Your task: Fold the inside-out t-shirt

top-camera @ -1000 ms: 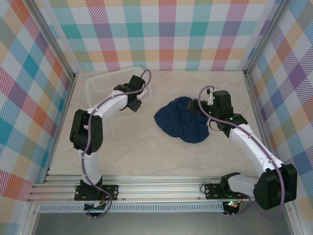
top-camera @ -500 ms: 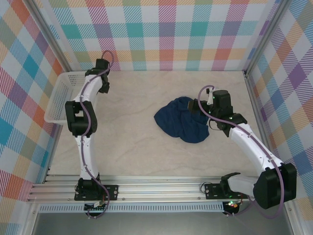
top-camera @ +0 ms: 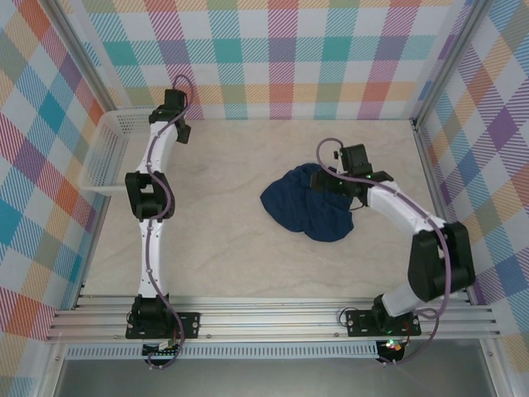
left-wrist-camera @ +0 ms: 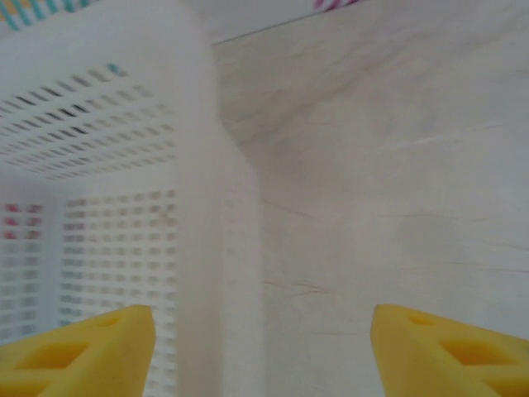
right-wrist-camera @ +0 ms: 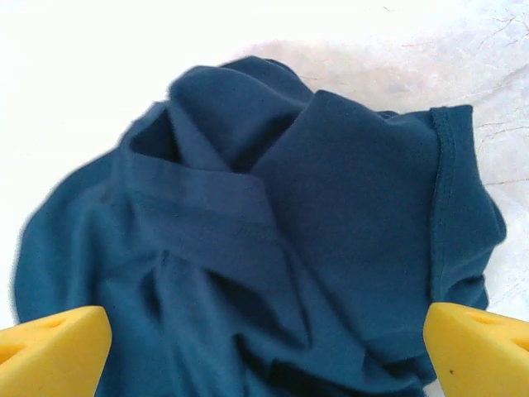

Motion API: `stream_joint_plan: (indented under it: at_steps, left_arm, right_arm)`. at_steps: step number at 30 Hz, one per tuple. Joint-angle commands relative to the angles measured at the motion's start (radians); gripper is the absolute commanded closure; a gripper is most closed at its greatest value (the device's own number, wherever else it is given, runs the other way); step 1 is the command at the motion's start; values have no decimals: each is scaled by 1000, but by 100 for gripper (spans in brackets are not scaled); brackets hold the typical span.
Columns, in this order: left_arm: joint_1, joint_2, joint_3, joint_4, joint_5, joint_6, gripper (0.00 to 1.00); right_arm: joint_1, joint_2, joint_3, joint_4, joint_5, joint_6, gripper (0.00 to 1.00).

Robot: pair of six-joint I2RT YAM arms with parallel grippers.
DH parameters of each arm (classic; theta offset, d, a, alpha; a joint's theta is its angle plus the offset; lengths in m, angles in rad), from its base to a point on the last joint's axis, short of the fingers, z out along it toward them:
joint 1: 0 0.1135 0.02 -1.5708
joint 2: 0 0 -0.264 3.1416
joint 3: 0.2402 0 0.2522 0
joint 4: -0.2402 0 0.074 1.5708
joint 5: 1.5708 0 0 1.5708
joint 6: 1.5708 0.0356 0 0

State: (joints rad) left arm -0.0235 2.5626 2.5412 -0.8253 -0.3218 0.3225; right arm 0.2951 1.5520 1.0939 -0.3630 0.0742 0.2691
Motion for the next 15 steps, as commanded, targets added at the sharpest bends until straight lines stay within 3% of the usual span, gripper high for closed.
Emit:
stream_joint_plan:
  at_steps: [1, 4, 7, 9, 12, 15]
  left_arm:
    - [-40, -276, -200, 3, 310, -208, 28]
    - [-101, -512, -588, 236, 513, -370, 23]
    - [-204, -634, -882, 465, 680, -504, 23]
    - [-292, -634, -971, 508, 708, -522, 23]
    - [-406, -590, -1018, 498, 652, -492, 23]
    - [-471, -538, -1014, 457, 627, -444, 23]
  right_arm:
    - [-60, 36, 51, -79, 24, -44, 5]
    - [-134, 87, 87, -131, -25, -48, 9]
    - [-152, 135, 95, -125, -37, -58, 15]
    - [-154, 176, 107, -109, -73, -50, 22]
    - [-157, 219, 115, -86, -98, -52, 36]
    - [-157, 213, 94, -51, -99, -50, 53]
